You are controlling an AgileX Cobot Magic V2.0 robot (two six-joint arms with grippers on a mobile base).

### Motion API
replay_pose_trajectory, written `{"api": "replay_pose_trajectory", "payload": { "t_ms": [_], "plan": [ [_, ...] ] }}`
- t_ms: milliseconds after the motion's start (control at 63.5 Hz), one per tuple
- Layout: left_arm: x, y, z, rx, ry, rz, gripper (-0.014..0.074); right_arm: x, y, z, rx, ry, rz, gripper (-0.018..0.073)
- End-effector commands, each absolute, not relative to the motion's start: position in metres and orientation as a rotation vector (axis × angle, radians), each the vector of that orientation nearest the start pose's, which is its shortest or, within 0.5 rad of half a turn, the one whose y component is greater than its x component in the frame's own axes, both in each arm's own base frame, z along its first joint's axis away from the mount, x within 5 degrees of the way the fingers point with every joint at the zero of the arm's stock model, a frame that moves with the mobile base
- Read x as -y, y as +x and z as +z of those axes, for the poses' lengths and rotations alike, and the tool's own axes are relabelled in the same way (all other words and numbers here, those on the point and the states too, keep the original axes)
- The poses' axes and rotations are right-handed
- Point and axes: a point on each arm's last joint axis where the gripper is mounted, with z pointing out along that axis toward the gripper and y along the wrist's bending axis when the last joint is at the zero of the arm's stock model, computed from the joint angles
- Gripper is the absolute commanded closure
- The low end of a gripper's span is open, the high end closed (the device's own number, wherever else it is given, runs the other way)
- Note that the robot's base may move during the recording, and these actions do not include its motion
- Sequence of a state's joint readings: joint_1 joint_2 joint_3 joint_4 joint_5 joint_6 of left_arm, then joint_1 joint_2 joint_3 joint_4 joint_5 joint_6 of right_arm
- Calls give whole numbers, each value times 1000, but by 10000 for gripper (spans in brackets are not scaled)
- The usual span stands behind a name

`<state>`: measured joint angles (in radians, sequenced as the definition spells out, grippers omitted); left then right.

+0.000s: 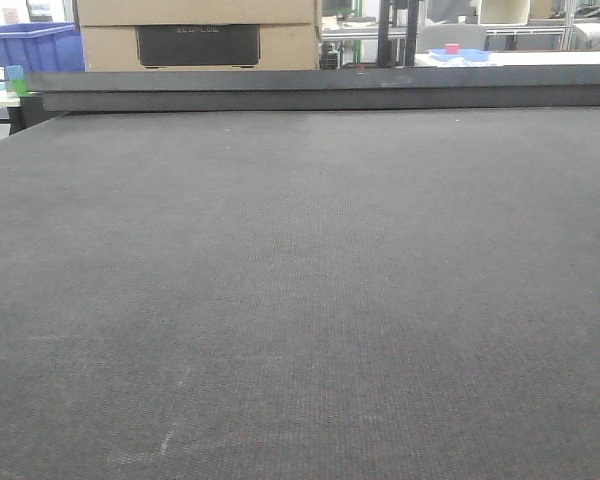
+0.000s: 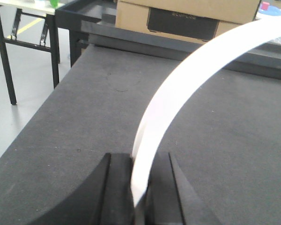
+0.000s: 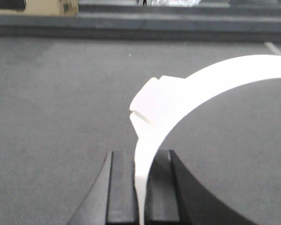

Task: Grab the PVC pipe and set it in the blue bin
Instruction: 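Lift the held pipe off the table with both grippers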

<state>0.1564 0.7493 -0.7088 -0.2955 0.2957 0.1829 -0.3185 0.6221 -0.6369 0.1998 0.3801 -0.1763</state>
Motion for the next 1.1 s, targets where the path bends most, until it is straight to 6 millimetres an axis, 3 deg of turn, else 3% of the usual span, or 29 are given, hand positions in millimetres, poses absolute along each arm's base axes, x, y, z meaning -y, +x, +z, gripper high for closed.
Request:
{"api": "replay_pose_trajectory", "payload": {
  "t_ms": [0, 299, 520, 709, 835, 1087],
  "plan": [
    [-17, 153, 361, -1736, -175, -29, 707, 33, 117, 347, -1779, 241, -172, 721],
    [-18, 149, 371, -1635, -200, -33, 707, 25, 111, 356, -1799, 211, -116, 721],
    [-14, 108, 390, -1507, -65, 132, 707, 9, 93, 367, -1716, 87, -62, 721],
    [-10, 85, 396, -1445, -59, 133, 707, 8, 81, 377, -1577, 85, -79, 721],
    [-9, 83, 396, -1441, -51, 122, 707, 9, 80, 385, -1491, 94, -95, 721],
    [2, 84, 400, -1401, 85, 58, 707, 9, 80, 385, -1496, 93, -94, 721]
  ]
}}
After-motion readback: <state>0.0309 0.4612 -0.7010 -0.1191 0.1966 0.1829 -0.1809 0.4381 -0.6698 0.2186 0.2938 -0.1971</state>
